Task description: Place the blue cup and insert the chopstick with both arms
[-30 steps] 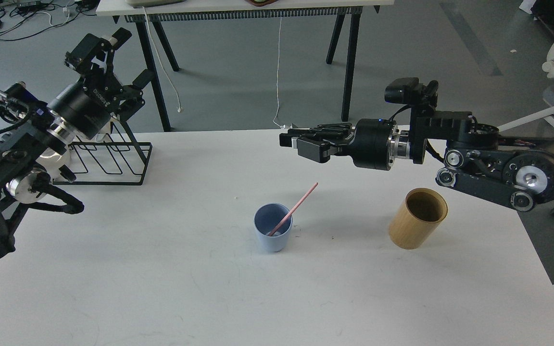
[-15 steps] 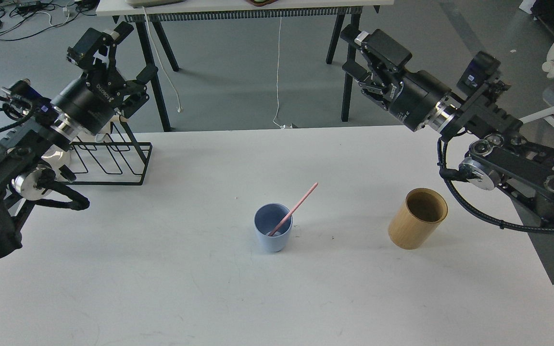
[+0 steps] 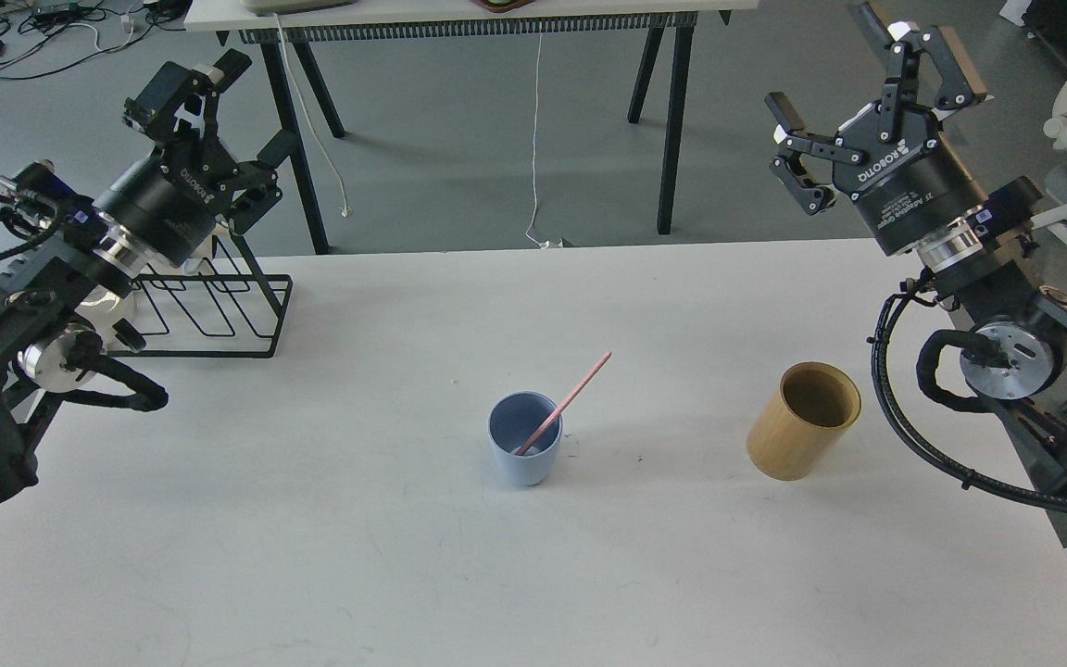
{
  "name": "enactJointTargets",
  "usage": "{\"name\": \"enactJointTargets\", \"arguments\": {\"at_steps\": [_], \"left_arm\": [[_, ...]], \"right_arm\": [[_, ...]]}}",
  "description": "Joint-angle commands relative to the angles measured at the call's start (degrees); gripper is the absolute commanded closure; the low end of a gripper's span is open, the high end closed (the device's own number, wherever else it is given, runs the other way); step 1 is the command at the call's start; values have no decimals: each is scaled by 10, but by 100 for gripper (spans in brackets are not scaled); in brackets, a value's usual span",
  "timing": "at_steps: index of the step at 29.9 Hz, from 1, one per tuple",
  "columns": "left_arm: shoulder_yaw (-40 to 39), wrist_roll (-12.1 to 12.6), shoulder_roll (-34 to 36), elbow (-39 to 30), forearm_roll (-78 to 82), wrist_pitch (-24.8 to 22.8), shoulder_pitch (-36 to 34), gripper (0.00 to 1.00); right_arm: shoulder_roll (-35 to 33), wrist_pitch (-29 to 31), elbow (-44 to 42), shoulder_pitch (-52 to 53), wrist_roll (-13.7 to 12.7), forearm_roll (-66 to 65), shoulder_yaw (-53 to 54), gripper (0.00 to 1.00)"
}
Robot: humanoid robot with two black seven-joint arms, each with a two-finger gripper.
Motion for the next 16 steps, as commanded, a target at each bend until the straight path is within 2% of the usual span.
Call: {"name": "enactJointTargets", "arguments": {"at_steps": [1, 16], "left_arm": [[0, 0, 2, 0, 0, 0, 0, 1], [0, 0, 2, -2, 1, 0, -1, 1]], "right_arm": [[-12, 46, -10, -5, 0, 0, 5, 1], [13, 41, -84, -5, 0, 0, 9, 1]]}}
